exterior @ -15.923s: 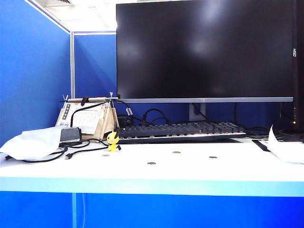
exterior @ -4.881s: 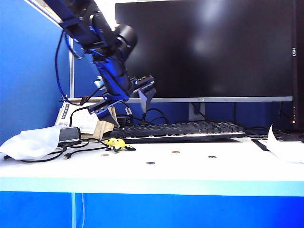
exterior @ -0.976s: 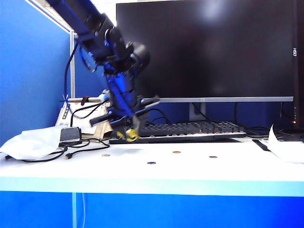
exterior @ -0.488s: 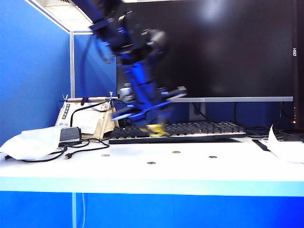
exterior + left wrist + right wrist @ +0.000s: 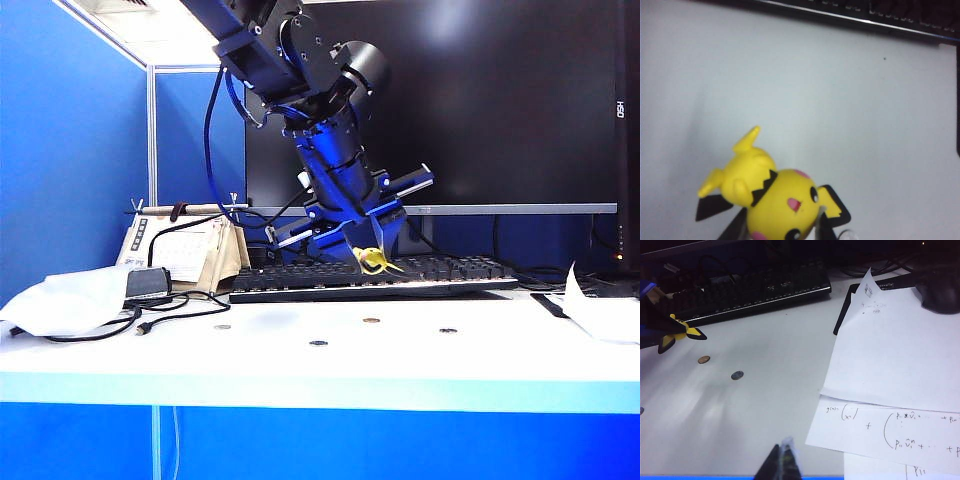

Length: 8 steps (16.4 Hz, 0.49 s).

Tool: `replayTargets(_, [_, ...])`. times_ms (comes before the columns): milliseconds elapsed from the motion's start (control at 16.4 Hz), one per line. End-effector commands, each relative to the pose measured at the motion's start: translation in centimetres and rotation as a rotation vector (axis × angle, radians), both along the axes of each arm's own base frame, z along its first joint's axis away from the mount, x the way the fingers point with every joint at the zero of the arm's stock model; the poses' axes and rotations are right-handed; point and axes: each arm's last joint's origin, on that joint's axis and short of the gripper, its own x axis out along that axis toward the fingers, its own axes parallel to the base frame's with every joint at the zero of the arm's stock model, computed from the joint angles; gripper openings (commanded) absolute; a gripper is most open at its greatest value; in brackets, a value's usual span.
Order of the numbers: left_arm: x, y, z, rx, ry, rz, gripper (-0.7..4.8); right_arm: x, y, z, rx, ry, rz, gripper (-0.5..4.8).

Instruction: Pick up the doll and place it on the similarly colored coin.

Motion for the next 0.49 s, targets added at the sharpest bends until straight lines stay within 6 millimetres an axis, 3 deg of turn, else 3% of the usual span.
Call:
replayTargets(61, [0.4,-0.3,-0.6,-0.054,-0.003,0.055,-0.06,0.0,0.0,-0.1,-0.002,0.004,-0.001,-0.05])
replayTargets(183, [0.5,-0.5,-2.1,-0.065,0.043,0.067,-0.06,0.0,0.0,-0.1,-0.003,0.004,-0.001,-0.05])
replayTargets(488, [0.9,-0.6,-3.7,-0.066,0.057,0.082,-0.06,0.0,0.0,-0.1,-0.003,0.004,-0.001,-0.05])
